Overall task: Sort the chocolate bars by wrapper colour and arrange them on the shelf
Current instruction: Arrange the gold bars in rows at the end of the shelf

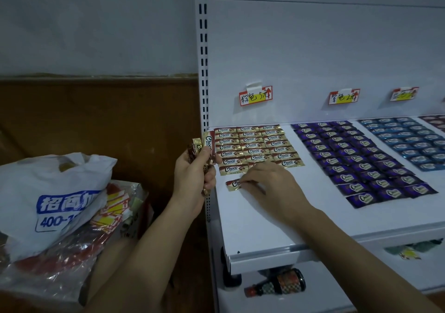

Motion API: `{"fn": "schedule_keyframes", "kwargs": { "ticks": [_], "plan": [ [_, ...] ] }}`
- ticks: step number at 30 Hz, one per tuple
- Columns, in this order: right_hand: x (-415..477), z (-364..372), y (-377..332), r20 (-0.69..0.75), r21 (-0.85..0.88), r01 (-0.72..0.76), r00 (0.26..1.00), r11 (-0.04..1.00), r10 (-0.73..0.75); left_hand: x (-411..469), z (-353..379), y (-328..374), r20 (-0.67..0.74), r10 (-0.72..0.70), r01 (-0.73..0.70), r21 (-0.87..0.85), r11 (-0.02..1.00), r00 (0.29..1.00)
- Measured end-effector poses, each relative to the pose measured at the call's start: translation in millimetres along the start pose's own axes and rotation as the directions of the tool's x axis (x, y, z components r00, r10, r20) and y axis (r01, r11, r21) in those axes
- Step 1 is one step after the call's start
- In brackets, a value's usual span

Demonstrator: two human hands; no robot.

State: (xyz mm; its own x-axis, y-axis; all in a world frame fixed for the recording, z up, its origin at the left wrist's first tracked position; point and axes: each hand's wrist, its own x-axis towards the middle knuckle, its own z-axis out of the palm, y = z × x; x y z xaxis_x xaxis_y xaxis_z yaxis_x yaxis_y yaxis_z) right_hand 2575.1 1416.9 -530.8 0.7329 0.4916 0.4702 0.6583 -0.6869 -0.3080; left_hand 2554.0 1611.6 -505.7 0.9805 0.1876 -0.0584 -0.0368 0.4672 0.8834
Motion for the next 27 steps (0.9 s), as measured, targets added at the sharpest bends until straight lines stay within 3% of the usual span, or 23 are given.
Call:
{"fn": "schedule_keyframes", "kwargs": {
  "ticks": [14,21,23,25,27],
  "plan": [
    [-1,0,-8,0.003,-0.033,0.075,0.997,0.997,-0.074,1,0,-7,-0.013,-0.011,0.011,-0.002,1.000,1.000],
    [-1,-1,-8,-0.023,-0.040,0.092,0.995,0.995,-0.093,-2,1,-6,-0.071,0.011,-0.002,0.123,0.992,0.997],
    [-1,-4,-7,-0.082,0.055,0.060,0.995,0.997,-0.055,-2,1,-7,-0.065,0.033,-0.018,0.219,0.976,0.997],
    [1,-10,-6,-0.168,0.286,-0.055,0.980,0.957,0.106,-2,3,-8,-0.048,0.088,-0.066,0.350,0.934,0.995],
    [6,-16,-3,-0.138,0.595,-0.167,0.943,0.786,0.304,-4,9,-9,0.022,0.151,-0.146,0.425,0.893,0.988]
  ]
}}
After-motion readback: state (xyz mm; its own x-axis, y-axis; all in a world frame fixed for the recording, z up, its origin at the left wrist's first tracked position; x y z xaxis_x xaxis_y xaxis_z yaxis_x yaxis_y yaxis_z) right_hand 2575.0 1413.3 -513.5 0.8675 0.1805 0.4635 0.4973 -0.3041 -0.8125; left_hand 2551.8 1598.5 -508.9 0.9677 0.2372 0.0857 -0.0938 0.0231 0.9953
